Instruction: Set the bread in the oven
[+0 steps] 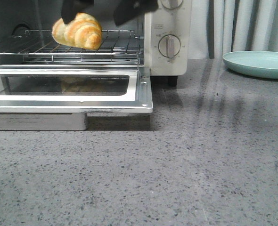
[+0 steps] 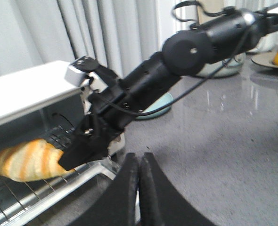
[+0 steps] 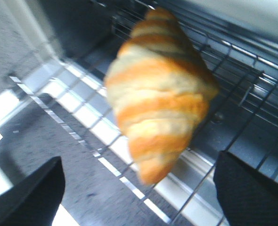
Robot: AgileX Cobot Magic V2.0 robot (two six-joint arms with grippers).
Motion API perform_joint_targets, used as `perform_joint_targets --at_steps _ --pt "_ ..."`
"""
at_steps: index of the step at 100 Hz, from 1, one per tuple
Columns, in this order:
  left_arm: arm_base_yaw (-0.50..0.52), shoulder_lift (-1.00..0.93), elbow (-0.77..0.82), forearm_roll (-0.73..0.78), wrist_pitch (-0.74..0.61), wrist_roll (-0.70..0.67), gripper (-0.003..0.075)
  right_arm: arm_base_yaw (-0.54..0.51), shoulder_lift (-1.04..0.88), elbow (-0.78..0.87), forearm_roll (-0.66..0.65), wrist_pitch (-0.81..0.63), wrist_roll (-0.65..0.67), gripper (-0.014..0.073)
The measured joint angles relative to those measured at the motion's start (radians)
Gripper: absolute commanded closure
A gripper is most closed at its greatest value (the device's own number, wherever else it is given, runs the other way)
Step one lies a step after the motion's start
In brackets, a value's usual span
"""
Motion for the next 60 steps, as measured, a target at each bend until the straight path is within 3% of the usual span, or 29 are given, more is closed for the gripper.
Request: perform_joint_targets --at_steps 9,20,42,60 --pt "0.000 -0.035 0.000 0.032 -0.048 -0.053 0.0742 0.021 -0.073 0.018 0.001 0.057 -0.002 0.0279" --pt "0.000 -0.110 0.018 0.152 -0.088 -0.166 0.0742 0.050 -0.214 0.121 -0.010 0.086 -0.008 0.0674" --pt "0.000 -0.344 0.086 0.574 -0.010 -0.538 0.0742 0.071 -0.717 0.507 -0.110 -0.046 -0.029 0.0662" --pt "0.000 -0.382 0.131 0.705 0.161 -0.616 0.0742 0.018 -1.206 0.786 -0.307 -0.047 -0.028 0.0662"
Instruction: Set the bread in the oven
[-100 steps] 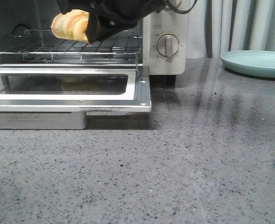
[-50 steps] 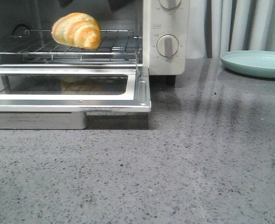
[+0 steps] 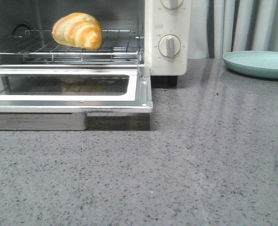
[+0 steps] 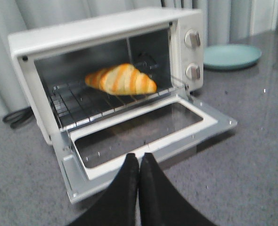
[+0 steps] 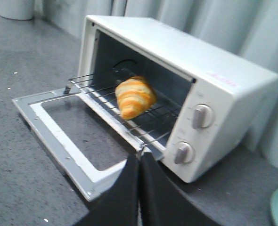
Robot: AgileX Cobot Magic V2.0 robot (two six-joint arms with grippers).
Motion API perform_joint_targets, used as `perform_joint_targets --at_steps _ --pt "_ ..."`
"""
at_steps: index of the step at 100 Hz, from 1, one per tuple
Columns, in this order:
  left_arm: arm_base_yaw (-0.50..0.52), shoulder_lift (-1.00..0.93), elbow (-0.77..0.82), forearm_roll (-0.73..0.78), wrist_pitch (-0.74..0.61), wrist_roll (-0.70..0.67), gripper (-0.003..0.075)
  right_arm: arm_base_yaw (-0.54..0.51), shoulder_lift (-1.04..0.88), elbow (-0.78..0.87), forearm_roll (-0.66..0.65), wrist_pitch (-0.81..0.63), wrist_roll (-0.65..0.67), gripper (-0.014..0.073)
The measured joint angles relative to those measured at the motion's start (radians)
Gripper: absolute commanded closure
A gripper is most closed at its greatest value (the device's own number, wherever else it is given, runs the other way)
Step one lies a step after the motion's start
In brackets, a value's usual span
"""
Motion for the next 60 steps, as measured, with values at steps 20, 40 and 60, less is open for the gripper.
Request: perform_joint_targets --at_steps 20,40,60 --pt "0.000 0.000 0.079 0.011 -0.101 -0.008 0.0742 -0.125 -0.331 0.087 -0.095 0.215 0.072 0.0662" --pt "0.000 0.000 0.145 0.011 -0.275 -0.010 0.0741 -0.189 -0.451 0.101 -0.180 0.215 0.080 0.0662" --pt "0.000 0.000 0.154 -0.023 -0.295 -0.012 0.0742 -0.193 -0.454 0.124 -0.173 0.226 0.080 0.0662"
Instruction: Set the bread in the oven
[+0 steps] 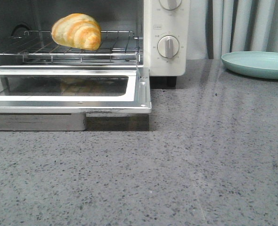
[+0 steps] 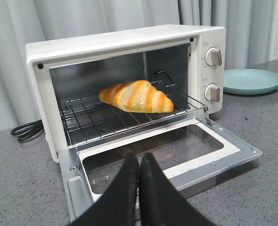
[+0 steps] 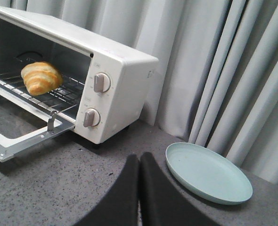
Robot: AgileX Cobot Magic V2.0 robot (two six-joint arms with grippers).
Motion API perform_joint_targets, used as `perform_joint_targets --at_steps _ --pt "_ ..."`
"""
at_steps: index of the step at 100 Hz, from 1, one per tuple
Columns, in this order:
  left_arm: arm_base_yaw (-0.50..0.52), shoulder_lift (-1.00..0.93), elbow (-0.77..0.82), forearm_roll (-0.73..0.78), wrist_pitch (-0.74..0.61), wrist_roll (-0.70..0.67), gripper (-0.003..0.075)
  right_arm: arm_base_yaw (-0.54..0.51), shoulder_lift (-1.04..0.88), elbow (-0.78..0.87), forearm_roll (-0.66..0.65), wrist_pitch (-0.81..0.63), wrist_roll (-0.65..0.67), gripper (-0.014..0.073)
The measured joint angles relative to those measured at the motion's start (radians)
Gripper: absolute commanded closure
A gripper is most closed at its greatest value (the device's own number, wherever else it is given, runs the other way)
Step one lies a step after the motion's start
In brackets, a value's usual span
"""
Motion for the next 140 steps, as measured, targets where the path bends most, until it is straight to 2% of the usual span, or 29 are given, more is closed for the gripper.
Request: perform_joint_targets --at_steps 65,75,90,98,114,127,140 --pt "0.001 0.000 0.056 -0.039 -0.020 -0.002 0.0741 0.000 0.000 0.009 0.009 0.037 0.002 0.0662" --pt "0.020 0.000 0.124 -0.009 -0.143 -0.002 0.0741 0.000 0.000 0.009 0.009 0.037 0.002 0.0662" --pt "0.093 0.000 0.315 0.087 -0.449 -0.025 0.0741 0.000 0.000 0.009 0.009 0.037 0.002 0.0662" --pt "0.143 0.000 0.403 0.097 -0.510 -0.093 0.0741 0.000 0.000 0.009 0.009 0.037 0.002 0.0662" --pt "0.191 0.000 0.408 0.142 -0.403 -0.196 0.0741 0.000 0.000 0.009 0.009 0.039 0.002 0.0662" --pt "0.195 0.000 0.408 0.197 -0.283 -0.212 0.0741 0.000 0.000 0.009 0.010 0.039 0.002 0.0662" --pt "0.195 0.000 0.408 0.190 -0.214 -0.218 0.0741 0.000 0.000 0.009 0.010 0.039 0.002 0.0662"
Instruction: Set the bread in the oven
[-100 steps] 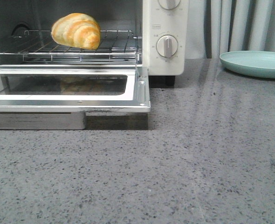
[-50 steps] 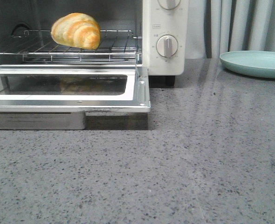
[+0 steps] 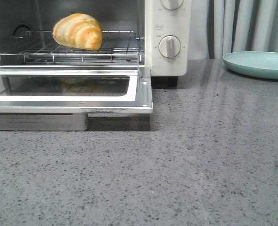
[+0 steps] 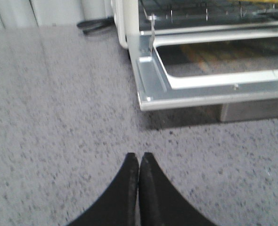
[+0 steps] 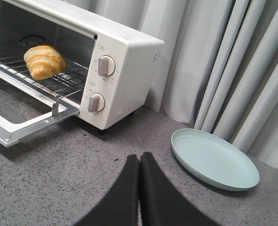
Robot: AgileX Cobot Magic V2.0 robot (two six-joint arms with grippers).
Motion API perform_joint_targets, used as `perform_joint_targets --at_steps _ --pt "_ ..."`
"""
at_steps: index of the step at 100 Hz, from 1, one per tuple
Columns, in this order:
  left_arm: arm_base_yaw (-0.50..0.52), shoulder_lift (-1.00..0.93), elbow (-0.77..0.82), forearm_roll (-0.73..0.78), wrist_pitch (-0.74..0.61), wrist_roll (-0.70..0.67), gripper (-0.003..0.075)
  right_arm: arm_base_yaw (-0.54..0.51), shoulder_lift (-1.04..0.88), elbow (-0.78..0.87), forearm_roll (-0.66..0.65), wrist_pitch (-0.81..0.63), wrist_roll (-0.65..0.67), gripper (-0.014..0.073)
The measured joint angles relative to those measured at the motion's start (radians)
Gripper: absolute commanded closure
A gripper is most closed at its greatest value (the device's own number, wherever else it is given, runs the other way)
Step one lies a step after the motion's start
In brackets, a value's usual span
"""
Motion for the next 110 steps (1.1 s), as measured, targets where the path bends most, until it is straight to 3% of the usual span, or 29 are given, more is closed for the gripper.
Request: perform_joint_targets --at_steps 97,110 --pt "0.000 0.000 0.000 -0.018 0.010 -0.002 0.0741 0.000 0.000 0.000 0.000 0.010 0.000 0.0662" --pt "0.000 0.000 0.000 -0.018 0.010 -0.002 0.0741 -0.009 0.000 0.039 -0.066 0.032 0.001 0.0662"
